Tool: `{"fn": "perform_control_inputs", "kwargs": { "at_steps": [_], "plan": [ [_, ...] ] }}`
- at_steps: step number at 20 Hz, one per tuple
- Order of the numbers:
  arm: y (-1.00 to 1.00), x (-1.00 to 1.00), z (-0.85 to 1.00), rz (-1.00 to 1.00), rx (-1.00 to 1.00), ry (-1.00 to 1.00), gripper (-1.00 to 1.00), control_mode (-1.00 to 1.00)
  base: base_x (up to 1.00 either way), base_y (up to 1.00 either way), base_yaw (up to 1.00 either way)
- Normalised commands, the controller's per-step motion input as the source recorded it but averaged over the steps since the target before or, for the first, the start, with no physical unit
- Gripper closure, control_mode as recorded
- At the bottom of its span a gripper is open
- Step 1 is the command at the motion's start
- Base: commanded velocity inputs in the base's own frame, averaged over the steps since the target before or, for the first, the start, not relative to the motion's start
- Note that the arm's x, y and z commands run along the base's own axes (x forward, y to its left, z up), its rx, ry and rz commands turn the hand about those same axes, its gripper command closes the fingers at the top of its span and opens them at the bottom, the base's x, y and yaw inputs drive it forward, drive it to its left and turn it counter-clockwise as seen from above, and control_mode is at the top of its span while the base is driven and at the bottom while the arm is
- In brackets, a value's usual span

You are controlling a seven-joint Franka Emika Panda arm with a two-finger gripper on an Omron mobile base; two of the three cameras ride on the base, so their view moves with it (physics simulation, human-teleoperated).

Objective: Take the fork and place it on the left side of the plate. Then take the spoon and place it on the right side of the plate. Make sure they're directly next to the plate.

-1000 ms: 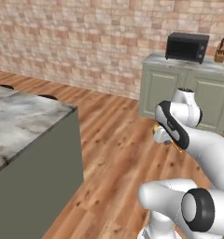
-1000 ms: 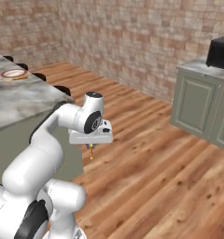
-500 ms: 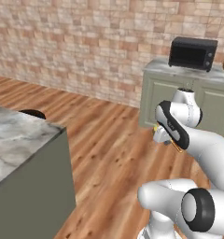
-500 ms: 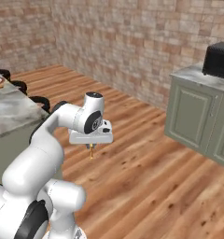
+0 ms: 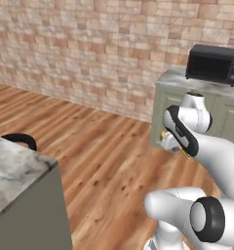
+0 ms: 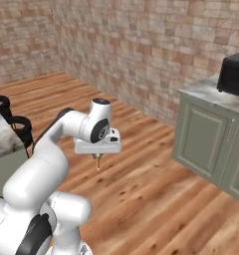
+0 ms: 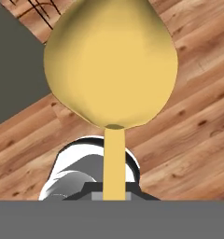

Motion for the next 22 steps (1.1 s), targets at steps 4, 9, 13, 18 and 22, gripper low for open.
{"fn": "perform_control_inputs", "kwargs": {
  "at_steps": [4, 9, 13, 18, 22],
  "plan": [
    [0.0, 0.0, 0.0, 0.0, 0.0, 0.0, 1.0, 1.0, 0.94, 0.0, 0.2],
    [0.0, 0.0, 0.0, 0.0, 0.0, 0.0, 1.0, 1.0, 0.93, 0.0, 0.25],
    [0.0, 0.0, 0.0, 0.0, 0.0, 0.0, 1.0, 1.0, 0.93, 0.0, 0.24],
    [0.0, 0.0, 0.0, 0.0, 0.0, 0.0, 1.0, 1.0, 0.94, -0.03, 0.15],
    [0.0, 0.0, 0.0, 0.0, 0.0, 0.0, 1.0, 1.0, 0.94, -0.03, 0.15]
  ]
}}
